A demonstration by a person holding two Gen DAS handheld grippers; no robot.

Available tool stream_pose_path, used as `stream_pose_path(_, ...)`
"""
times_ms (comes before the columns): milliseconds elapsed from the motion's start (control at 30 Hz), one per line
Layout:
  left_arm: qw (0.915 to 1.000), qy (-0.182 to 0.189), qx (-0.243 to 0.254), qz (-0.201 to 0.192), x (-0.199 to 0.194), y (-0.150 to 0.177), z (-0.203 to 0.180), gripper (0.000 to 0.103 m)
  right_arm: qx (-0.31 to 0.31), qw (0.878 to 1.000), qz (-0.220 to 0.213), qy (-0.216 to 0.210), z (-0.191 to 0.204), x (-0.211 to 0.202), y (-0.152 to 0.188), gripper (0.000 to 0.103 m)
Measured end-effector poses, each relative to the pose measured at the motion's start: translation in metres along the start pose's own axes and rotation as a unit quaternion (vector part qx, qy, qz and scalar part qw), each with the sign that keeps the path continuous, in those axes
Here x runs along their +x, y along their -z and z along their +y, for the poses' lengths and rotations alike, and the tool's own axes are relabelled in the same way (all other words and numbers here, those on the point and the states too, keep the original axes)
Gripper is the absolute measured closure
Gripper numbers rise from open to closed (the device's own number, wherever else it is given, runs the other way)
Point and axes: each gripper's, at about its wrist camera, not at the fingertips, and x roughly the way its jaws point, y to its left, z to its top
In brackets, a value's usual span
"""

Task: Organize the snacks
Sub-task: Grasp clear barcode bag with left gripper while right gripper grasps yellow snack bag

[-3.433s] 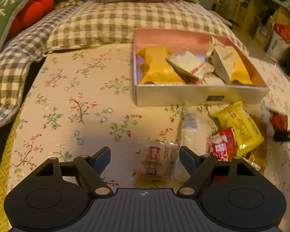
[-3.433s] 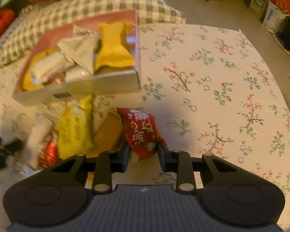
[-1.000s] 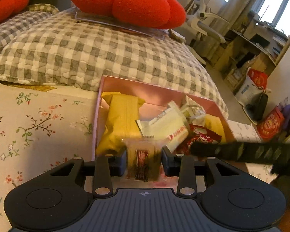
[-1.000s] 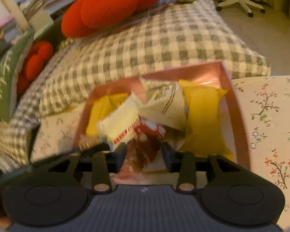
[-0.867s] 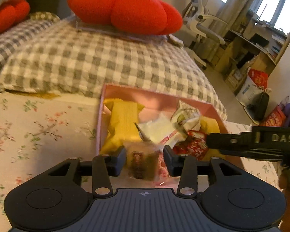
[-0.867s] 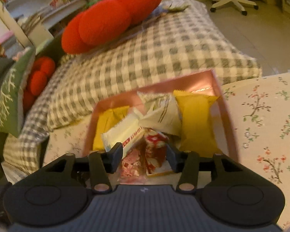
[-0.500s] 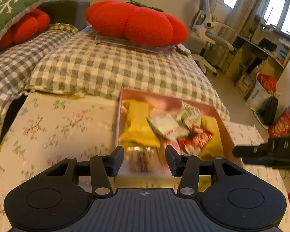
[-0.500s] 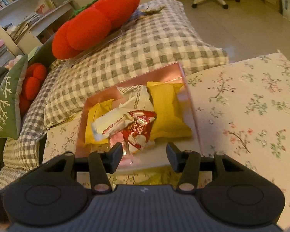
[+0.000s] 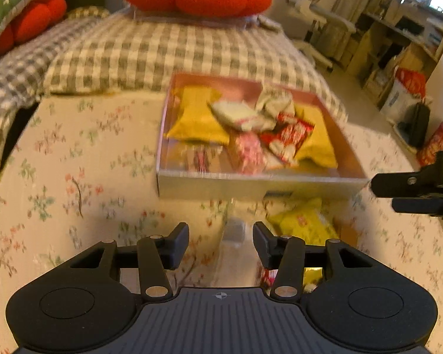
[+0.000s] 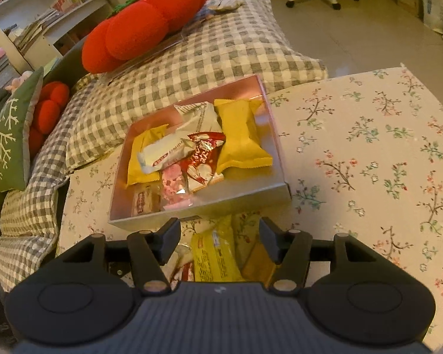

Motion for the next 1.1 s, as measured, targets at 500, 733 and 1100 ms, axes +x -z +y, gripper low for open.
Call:
stream_pose_path(500, 0.9983, 0.024, 0.024, 0.047, 0.029, 0.014, -0.013, 0.057, -0.016, 0.999, 0.042, 0.024, -0.001, 0.019, 0.012, 0.058)
stream_pose_path(733, 0.9979, -0.002, 0.046, 0.046, 0.034, 0.016, -0.017, 0.065, -0.044, 0.997, 0.055, 0.029, 0.01, 0.027, 0.018, 0.06)
stream_pose_path(1100, 0.9997, -0.01, -0.001, 0.022, 0.019, 0.004, -0.001, 0.072, -0.066, 0.993, 0.077, 0.055, 0.008, 0.052, 0.016, 0.059)
